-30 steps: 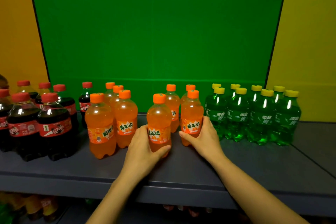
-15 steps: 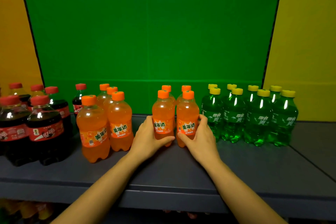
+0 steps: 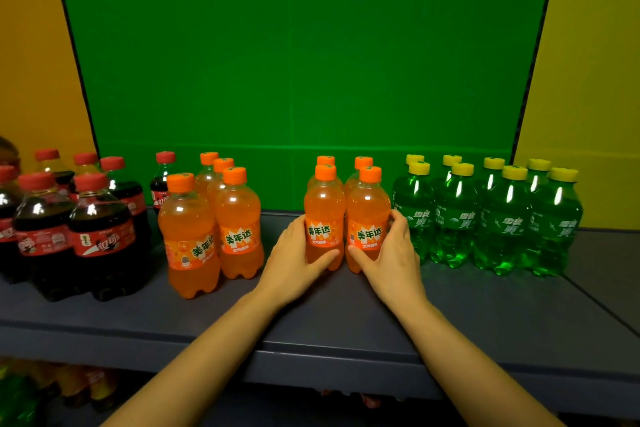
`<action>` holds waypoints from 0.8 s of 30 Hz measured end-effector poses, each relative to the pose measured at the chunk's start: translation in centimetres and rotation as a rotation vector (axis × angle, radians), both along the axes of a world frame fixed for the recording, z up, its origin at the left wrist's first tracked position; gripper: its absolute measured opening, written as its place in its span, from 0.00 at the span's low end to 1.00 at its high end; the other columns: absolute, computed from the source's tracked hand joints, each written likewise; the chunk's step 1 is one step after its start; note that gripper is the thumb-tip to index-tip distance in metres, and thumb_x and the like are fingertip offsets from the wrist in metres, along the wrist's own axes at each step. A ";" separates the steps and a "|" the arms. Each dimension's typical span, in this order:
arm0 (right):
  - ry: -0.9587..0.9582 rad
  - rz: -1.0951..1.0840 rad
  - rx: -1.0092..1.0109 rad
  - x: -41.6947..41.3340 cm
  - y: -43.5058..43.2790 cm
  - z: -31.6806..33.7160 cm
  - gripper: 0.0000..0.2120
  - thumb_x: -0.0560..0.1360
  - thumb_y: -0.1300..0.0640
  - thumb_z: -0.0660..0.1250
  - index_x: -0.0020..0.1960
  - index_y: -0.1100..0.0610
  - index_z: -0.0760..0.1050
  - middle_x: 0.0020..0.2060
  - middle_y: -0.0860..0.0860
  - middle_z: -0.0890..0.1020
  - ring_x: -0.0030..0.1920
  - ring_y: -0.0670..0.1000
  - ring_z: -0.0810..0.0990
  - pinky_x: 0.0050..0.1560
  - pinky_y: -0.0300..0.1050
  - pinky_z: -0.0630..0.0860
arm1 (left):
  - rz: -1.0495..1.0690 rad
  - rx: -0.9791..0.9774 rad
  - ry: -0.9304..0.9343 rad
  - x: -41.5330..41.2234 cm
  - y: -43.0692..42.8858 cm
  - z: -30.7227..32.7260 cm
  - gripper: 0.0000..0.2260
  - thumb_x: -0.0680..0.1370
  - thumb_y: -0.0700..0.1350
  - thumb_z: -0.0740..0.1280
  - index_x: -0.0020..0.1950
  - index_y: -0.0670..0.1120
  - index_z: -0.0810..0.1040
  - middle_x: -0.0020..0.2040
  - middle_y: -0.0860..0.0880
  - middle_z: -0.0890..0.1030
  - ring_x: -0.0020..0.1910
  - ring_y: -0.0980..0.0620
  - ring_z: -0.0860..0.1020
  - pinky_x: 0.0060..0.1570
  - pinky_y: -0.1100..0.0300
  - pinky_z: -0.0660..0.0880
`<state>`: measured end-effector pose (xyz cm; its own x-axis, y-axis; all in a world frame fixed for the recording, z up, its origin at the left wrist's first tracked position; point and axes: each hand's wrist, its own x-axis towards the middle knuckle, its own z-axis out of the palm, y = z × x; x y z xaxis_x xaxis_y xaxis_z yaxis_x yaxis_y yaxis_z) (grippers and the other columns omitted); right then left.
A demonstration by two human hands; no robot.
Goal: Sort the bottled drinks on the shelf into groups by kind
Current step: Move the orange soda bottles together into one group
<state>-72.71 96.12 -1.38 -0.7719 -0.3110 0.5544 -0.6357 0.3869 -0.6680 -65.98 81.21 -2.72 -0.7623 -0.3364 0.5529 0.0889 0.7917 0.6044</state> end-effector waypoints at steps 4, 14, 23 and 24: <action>0.013 0.013 -0.056 0.1 0.0 0.0 0.39 0.68 0.55 0.73 0.71 0.59 0.56 0.66 0.57 0.70 0.65 0.57 0.71 0.62 0.50 0.68 | 0.006 0.011 -0.013 1.0 0.5 0.3 0.33 0.71 0.56 0.71 0.71 0.53 0.61 0.67 0.52 0.71 0.65 0.53 0.70 0.64 0.54 0.70; 0.276 0.241 -0.316 5.1 -2.0 1.4 0.22 0.70 0.61 0.65 0.62 0.54 0.66 0.57 0.45 0.69 0.58 0.39 0.69 0.60 0.28 0.65 | 0.336 -0.360 0.483 10.3 -2.6 0.5 0.12 0.72 0.48 0.64 0.53 0.43 0.74 0.47 0.46 0.77 0.47 0.52 0.71 0.46 0.61 0.68; -0.130 0.460 -0.026 7.8 -11.0 1.1 0.36 0.71 0.54 0.72 0.71 0.55 0.56 0.68 0.50 0.66 0.67 0.47 0.66 0.68 0.44 0.65 | 0.351 0.061 0.372 13.2 -8.5 -0.2 0.40 0.65 0.54 0.75 0.68 0.44 0.58 0.62 0.48 0.65 0.59 0.48 0.70 0.57 0.53 0.72; -0.178 0.467 -0.045 7.7 -11.7 1.1 0.38 0.69 0.54 0.73 0.72 0.54 0.55 0.68 0.50 0.66 0.68 0.48 0.66 0.69 0.47 0.66 | 0.295 0.134 0.326 13.3 -8.9 -0.2 0.41 0.64 0.54 0.75 0.69 0.45 0.57 0.62 0.50 0.66 0.58 0.50 0.71 0.55 0.57 0.72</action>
